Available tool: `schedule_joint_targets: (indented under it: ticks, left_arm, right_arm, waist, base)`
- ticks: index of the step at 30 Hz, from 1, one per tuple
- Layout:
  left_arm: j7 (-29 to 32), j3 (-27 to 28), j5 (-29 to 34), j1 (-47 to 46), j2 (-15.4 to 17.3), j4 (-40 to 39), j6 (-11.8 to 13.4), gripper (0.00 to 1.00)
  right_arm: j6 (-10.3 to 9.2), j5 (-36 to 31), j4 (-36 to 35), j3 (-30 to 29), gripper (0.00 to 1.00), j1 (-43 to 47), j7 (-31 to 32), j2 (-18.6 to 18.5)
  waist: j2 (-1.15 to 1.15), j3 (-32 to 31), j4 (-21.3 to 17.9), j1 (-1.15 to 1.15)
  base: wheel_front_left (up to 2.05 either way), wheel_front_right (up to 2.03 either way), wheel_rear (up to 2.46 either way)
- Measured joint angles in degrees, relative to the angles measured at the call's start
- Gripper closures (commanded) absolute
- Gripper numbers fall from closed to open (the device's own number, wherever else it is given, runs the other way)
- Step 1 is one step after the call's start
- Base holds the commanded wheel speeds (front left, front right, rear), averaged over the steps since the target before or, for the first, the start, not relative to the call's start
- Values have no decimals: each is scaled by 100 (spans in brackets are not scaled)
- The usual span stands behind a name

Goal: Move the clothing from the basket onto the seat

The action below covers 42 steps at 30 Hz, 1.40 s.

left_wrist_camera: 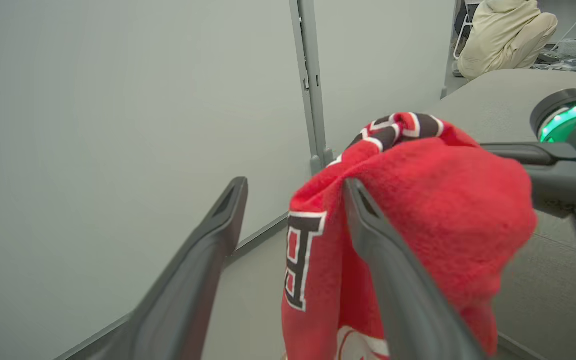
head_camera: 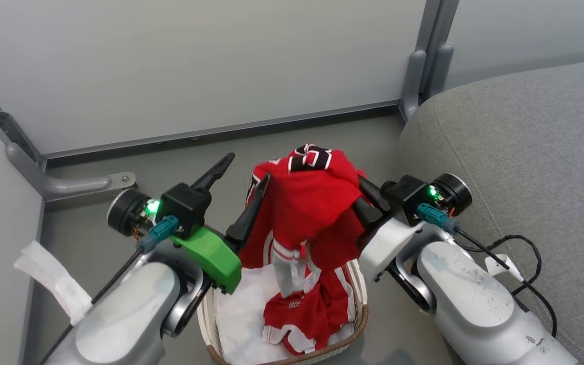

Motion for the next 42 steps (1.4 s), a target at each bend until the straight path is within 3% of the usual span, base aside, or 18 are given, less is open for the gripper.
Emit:
schedule_joint_targets:
  ticks: [11, 23, 30, 42]
  left_arm:
    - [-449, -78, -269, 912, -346, 140, 90, 0]
    - [-577, 25, -305, 1194, -502, 156, 74, 0]
    - [-597, 127, -225, 1254, -566, 81, 99, 0]
    - [-608, 94, 32, 1114, -679, 152, 46, 0]
  right_arm:
    - [0, -168, -240, -659, 100, 539, 0, 78]
    - [0, -379, -381, -1202, 100, 883, 0, 183]
    - [1, -544, -608, -1664, 100, 1004, 0, 166]
    - [1, -660, -864, -2083, 100, 1130, 0, 210]
  waist:
    - [0, 65, 9, 0]
    - [0, 90, -204, 0]
    - [0, 173, -589, 0]
    - [0, 513, -1626, 0]
  base:
    - [0, 0, 0]
    - [0, 0, 0]
    - [0, 0, 0]
    - [0, 0, 0]
